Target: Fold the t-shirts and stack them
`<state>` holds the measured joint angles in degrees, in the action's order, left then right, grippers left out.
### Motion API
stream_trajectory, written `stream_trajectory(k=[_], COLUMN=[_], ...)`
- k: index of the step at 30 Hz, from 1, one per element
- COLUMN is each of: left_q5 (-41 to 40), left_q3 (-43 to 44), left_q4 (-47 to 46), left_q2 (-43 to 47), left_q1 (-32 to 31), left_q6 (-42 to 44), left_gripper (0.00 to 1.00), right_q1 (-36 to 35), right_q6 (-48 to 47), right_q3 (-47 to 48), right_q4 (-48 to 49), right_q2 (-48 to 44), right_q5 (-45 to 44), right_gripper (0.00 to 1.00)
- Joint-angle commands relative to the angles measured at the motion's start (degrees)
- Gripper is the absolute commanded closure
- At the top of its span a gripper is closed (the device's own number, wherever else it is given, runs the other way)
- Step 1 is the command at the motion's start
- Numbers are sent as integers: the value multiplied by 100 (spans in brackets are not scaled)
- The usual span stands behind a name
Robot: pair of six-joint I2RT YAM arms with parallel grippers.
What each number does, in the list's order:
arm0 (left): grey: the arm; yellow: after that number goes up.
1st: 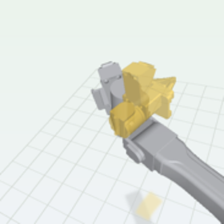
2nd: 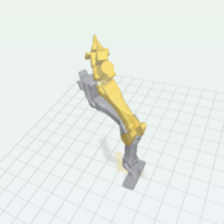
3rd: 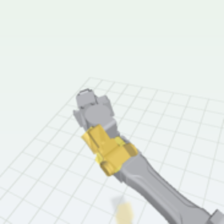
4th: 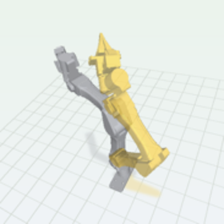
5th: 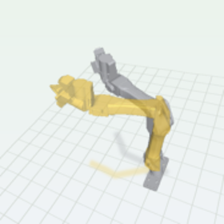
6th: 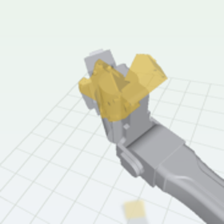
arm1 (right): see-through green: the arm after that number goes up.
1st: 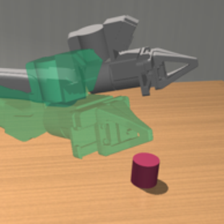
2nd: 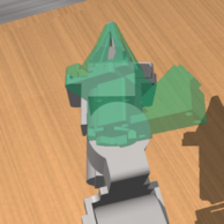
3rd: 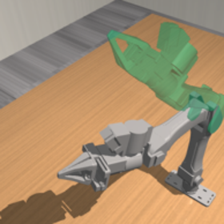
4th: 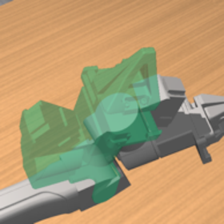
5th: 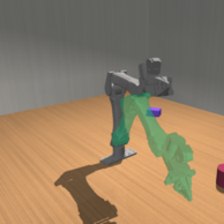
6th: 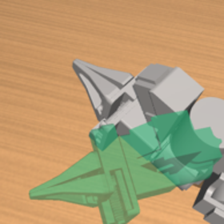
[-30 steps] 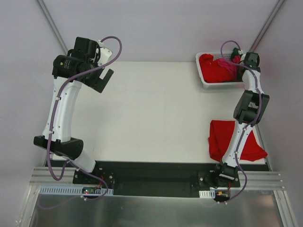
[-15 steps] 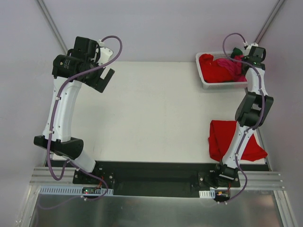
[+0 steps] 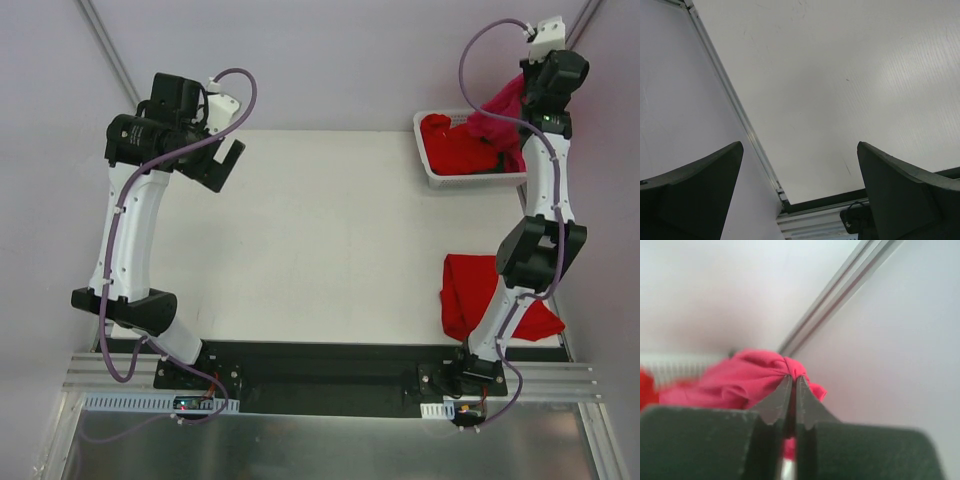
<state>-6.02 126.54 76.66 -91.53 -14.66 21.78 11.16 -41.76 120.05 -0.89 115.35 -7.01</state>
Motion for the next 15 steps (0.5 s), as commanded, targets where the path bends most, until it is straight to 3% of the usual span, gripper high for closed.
stream_trajectory(k=[1, 8, 15], left_q5=[215, 409, 576], left_q3=[222, 82, -252], left_q4=[182, 191, 191], left_q2=[100, 354, 662], left_q1=[-29, -29, -29], left_q6=[-69, -25, 37], left_gripper=[1, 1, 1], right_q1=[-280, -667, -940], right_q6=[-657, -1589, -2020], right_q3=[168, 159, -42], right_q4=[1652, 3154, 3428], right_q2=[-864, -1480, -2165], right_q5=[314, 648, 1017], right_gripper=[99, 99, 99])
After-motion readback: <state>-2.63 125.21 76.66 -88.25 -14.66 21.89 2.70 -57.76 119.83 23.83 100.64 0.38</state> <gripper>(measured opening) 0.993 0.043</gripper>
